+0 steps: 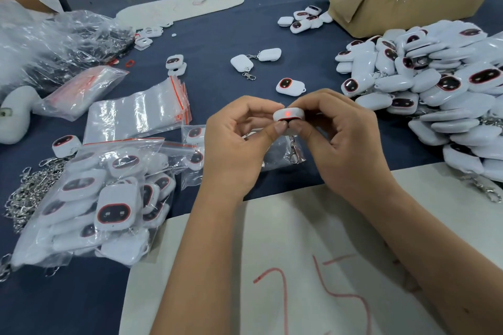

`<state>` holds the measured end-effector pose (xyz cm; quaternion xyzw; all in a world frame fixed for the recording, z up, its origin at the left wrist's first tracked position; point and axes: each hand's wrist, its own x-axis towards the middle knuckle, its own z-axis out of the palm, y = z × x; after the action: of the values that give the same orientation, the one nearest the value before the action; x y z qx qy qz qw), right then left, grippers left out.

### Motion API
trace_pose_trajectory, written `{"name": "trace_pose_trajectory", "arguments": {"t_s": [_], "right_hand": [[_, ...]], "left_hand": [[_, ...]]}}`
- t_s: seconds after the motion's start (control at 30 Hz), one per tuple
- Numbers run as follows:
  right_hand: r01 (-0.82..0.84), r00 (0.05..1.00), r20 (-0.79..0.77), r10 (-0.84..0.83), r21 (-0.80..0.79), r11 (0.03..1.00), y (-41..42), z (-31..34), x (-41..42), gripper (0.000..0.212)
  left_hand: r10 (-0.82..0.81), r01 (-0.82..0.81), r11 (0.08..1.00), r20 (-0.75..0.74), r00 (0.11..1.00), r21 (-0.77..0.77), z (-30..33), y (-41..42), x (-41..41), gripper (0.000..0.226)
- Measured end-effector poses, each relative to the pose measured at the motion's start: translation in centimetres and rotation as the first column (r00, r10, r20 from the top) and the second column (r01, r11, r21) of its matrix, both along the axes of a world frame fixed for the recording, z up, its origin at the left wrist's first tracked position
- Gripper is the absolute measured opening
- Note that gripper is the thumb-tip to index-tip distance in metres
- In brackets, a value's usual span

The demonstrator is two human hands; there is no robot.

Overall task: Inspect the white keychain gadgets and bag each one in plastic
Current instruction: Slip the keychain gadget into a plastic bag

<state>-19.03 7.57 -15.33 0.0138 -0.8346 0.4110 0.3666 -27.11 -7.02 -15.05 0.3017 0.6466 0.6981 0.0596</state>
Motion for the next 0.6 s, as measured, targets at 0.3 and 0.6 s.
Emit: {"name": "trace_pose_trajectory", "arguments": {"t_s": [0.3,0.6], "right_hand": [[-0.055,0.977,0.186,0.108,-0.272,0.961,-0.04,-0.63,-0.23,0.016],[-0.030,0.937,0.319,0.143,-0.336,0.941,0.60,-0.65,-0.28,0.013]], "left_hand": [[0.097,-0.098,0.995,0.122,0.988,0.008,-0.20,0.28,0.06,0.009],[0.096,-0.105,0.994,0.247,0.964,0.021,0.04,0.40,0.48,0.008]]}}
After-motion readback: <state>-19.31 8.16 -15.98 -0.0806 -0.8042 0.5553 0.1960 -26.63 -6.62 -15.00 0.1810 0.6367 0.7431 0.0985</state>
